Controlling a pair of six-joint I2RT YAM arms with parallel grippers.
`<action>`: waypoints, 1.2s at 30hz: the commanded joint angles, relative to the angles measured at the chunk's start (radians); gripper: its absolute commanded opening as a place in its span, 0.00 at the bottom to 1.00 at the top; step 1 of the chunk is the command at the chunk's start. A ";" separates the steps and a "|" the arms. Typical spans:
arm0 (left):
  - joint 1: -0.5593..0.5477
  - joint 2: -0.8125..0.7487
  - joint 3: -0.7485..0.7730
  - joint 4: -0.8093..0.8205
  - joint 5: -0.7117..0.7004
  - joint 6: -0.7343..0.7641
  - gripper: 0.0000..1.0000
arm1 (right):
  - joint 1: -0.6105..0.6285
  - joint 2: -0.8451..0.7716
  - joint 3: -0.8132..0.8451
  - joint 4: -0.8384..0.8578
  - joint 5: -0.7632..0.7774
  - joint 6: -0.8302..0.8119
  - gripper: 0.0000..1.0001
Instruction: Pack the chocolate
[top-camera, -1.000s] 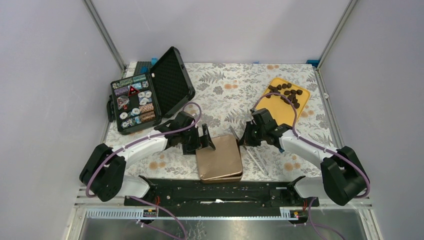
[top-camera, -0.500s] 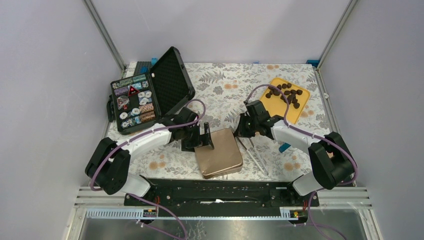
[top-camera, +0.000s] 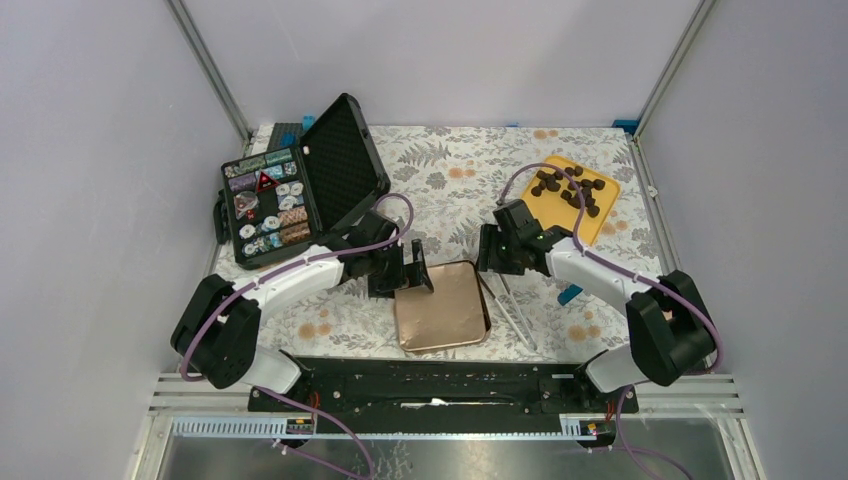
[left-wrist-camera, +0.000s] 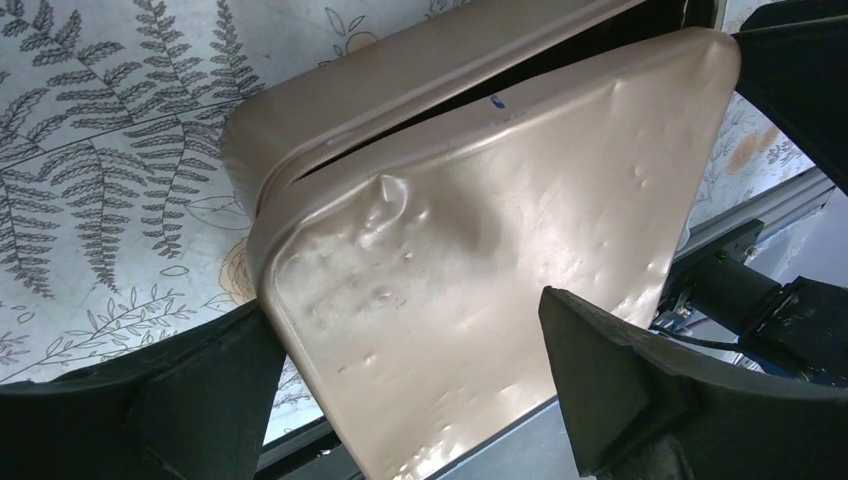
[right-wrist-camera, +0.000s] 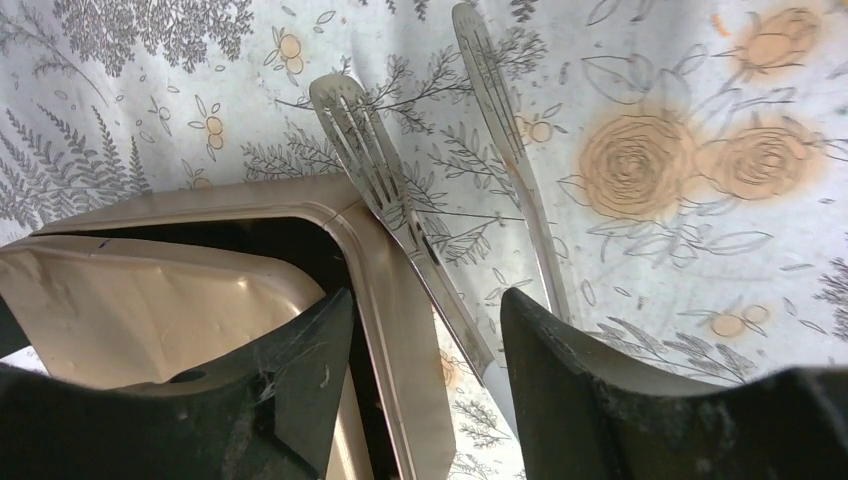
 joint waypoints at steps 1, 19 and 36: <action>-0.007 -0.029 0.020 0.090 0.032 -0.037 0.98 | 0.010 -0.083 0.038 -0.057 0.103 -0.014 0.65; -0.006 -0.119 0.005 0.009 -0.160 -0.182 0.99 | 0.010 -0.263 -0.015 -0.080 0.206 0.047 0.85; -0.077 -0.227 -0.052 -0.097 -0.152 -0.263 0.99 | 0.009 -0.240 -0.027 -0.060 0.154 0.043 0.88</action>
